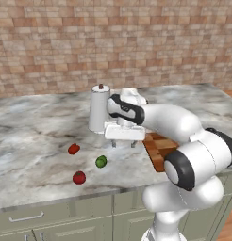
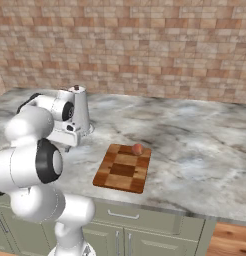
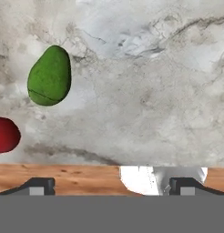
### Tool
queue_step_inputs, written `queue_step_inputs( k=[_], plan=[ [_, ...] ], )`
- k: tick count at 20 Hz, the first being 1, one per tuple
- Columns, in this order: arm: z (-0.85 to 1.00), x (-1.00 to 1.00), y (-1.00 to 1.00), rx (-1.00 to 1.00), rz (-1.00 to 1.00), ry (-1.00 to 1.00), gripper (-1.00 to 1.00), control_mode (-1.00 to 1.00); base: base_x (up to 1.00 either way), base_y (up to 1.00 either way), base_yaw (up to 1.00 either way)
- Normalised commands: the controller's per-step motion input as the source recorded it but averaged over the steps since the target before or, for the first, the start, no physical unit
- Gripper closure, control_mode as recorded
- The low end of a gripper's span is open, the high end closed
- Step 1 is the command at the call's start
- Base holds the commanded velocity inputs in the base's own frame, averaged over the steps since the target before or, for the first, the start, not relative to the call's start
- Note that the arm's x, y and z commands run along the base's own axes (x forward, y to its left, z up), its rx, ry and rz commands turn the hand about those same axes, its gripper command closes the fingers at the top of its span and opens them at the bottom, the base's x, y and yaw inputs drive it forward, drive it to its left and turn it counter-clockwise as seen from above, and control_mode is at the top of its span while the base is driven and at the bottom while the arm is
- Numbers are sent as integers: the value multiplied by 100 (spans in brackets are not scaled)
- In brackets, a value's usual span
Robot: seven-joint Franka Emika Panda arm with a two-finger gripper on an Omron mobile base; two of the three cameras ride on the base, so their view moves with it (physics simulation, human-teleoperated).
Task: Place the avocado, onion, tomato, and bell pepper on the cutting board.
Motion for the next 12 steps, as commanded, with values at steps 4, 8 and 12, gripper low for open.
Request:
queue_step_inputs(
  k=[4,8,12],
  plan=[
    [-32,-9,53,0,-4,-28,-100,-100,0,0,0],
    [-26,-13,36,0,-5,-29,-100,-100,0,0,0],
    [-5,0,19,0,-8,-13,-100,-100,0,0,0]
  ],
)
